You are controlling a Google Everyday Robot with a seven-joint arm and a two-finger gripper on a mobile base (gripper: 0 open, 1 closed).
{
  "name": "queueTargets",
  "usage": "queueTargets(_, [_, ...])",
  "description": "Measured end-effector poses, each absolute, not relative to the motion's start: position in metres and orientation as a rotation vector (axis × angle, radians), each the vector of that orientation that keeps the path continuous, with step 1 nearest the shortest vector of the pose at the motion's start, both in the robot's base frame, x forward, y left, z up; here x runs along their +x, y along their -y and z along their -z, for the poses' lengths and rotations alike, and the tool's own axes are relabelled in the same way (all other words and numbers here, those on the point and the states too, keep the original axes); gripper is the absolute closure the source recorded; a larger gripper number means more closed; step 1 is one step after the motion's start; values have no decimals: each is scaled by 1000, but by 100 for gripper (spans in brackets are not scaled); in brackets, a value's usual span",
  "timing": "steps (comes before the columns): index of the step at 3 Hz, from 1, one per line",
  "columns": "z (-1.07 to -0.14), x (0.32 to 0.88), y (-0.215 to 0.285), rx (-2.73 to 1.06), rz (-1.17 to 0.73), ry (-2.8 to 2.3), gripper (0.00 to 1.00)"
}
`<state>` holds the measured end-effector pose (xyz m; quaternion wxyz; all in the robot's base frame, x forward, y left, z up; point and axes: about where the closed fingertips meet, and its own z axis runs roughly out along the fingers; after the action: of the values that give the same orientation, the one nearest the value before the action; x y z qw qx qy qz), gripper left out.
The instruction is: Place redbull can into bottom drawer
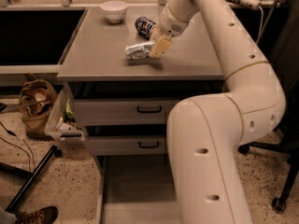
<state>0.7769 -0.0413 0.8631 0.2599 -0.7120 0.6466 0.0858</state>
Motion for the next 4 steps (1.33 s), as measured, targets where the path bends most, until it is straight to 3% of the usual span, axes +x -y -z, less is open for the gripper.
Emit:
queueTargets(1, [-918,778,67,-1790,-61,-1769,100])
queueTargets(2, [-986,756,104,-1623,89,-1720,100])
queueTargets(3, [-1064,702,138,-1454,219,-1640,100])
queueTargets(4, [-1123,632,115,-1393,258,-1473,100])
